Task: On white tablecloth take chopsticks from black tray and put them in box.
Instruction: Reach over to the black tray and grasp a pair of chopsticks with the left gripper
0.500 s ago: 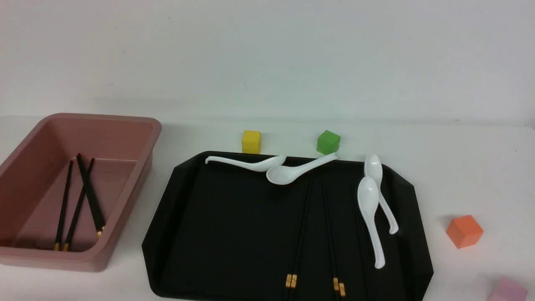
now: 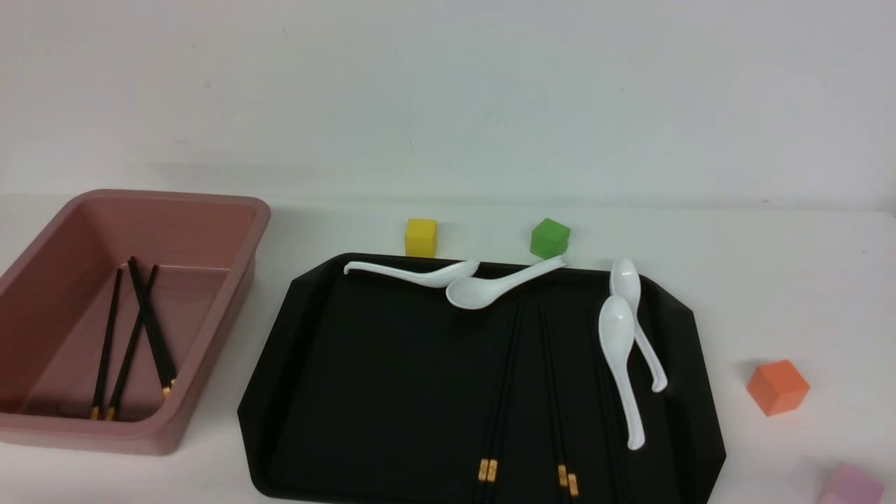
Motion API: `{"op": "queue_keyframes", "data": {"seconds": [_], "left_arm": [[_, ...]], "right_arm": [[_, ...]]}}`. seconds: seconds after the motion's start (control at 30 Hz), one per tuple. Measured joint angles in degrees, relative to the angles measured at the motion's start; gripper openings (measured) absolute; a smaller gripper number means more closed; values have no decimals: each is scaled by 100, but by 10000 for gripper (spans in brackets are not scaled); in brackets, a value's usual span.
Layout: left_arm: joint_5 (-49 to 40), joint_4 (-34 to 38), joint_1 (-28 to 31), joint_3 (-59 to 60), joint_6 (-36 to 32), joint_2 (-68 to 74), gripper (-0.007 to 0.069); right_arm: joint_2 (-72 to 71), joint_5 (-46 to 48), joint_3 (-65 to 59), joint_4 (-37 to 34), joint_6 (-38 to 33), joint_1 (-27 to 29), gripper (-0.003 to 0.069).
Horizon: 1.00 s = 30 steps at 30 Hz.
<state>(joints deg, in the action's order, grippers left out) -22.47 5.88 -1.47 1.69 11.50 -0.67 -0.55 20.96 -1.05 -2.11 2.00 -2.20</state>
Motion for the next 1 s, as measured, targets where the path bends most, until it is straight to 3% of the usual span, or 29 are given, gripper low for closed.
{"op": "queue_keyframes", "data": {"seconds": [0.53,0.63,0.87,1.0], "left_arm": [[326,69,0,0,22,0,131],[350,725,0,0,329,0,132],[358,3449,0,0,1656,0,135],[412,4244,0,0,1785,0,139]], "right_arm": [[0,0,0,0,0,0,242],[0,0,0,0,0,0,242],[0,0,0,0,0,0,242],[0,0,0,0,0,0,242]]}}
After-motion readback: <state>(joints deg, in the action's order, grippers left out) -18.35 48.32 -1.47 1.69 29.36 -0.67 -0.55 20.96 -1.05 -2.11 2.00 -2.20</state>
